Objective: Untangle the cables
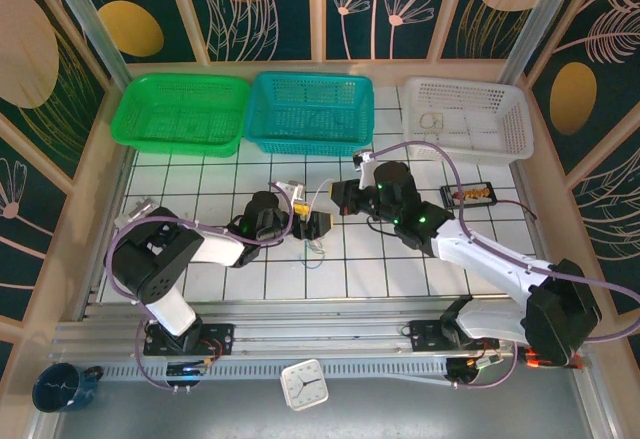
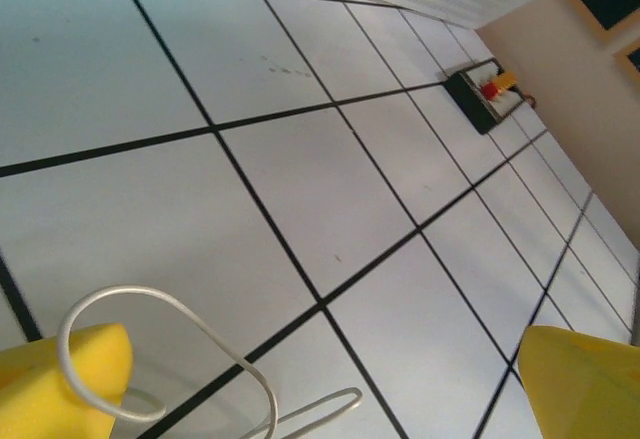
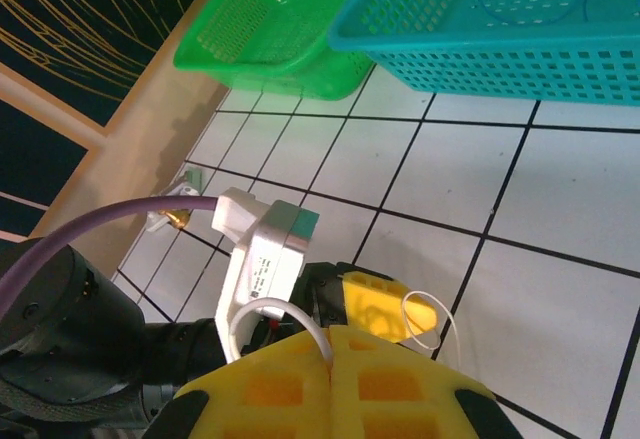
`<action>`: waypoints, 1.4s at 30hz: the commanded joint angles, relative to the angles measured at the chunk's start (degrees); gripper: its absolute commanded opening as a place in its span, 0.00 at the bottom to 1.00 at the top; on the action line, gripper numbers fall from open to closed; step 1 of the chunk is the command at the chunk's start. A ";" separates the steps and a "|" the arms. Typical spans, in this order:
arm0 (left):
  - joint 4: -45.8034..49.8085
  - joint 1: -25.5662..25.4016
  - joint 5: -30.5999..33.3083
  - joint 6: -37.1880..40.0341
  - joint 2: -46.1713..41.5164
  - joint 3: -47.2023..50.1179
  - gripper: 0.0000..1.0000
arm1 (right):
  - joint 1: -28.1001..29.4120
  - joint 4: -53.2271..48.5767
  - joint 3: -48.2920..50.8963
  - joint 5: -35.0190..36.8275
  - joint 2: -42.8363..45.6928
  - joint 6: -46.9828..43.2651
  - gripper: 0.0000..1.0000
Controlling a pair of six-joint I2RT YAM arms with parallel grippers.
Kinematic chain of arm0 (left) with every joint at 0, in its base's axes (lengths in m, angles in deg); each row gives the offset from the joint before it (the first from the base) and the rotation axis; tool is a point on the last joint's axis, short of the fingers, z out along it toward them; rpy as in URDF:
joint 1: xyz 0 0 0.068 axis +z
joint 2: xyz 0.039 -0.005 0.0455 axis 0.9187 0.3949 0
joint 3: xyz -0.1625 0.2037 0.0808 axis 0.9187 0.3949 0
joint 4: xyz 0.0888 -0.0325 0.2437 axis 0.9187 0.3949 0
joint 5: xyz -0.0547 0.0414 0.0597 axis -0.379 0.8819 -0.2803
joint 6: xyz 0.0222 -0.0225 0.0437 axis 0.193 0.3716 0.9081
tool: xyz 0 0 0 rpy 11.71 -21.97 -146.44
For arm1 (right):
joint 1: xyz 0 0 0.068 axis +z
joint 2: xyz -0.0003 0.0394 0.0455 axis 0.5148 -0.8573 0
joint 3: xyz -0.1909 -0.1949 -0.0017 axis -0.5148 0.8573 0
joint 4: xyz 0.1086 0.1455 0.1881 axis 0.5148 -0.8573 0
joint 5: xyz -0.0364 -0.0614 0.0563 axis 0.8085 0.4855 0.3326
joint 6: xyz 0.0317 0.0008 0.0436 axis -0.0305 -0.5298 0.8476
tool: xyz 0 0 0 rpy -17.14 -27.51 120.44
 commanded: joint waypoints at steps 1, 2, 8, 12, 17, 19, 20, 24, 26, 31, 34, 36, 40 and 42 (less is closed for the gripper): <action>-4.32 -0.30 -4.83 0.87 -0.21 0.70 0.99 | 0.08 -0.09 -1.92 1.97 -0.67 -0.35 0.00; -4.25 -0.25 -5.78 1.18 -0.65 0.60 0.99 | 0.10 0.24 -1.83 2.06 -1.17 -0.31 0.00; -2.64 -0.30 -10.03 3.69 -3.09 1.32 0.99 | -0.11 1.52 -2.11 3.77 -5.14 -0.35 0.00; -2.92 -0.30 -12.08 4.10 -4.08 2.67 0.99 | -0.73 1.01 -2.77 5.82 -7.89 0.29 0.00; -0.08 -0.23 -10.22 5.97 -5.22 3.68 0.99 | -4.91 0.36 -2.68 8.67 -9.06 4.44 0.00; 0.80 -0.24 -10.46 6.48 -5.48 3.70 0.99 | -6.36 -0.04 -2.67 9.45 -9.23 5.95 0.00; 1.17 -0.29 -10.67 6.61 -5.52 3.62 0.99 | -6.95 -0.48 -2.73 9.71 -9.46 6.76 0.00; 2.12 -0.29 -11.11 7.32 -5.70 2.94 0.99 | -7.24 0.92 -3.58 8.04 -10.15 6.82 0.00; 2.43 -0.28 -9.92 7.39 -5.85 2.58 0.99 | -7.07 2.07 -4.02 6.73 -10.30 6.20 0.00; 3.20 -0.30 -3.05 7.71 -6.75 2.16 0.99 | -6.05 0.62 -6.90 4.26 -10.09 4.19 0.00; 3.15 -0.30 -0.72 8.17 -6.42 1.58 0.99 | -4.72 -0.29 -8.06 3.39 -9.61 3.17 0.00; 2.73 -0.26 -0.59 8.37 -5.60 0.97 0.99 | -3.71 -0.92 -8.50 3.21 -9.17 2.59 0.00; 2.10 -0.27 -2.36 8.30 -2.63 -1.66 0.99 | -2.03 -1.72 -9.16 3.19 -8.42 2.44 0.00; 1.54 -0.28 -3.22 8.04 -1.13 -2.94 0.99 | -1.34 -1.88 -9.29 3.21 -8.02 2.47 0.00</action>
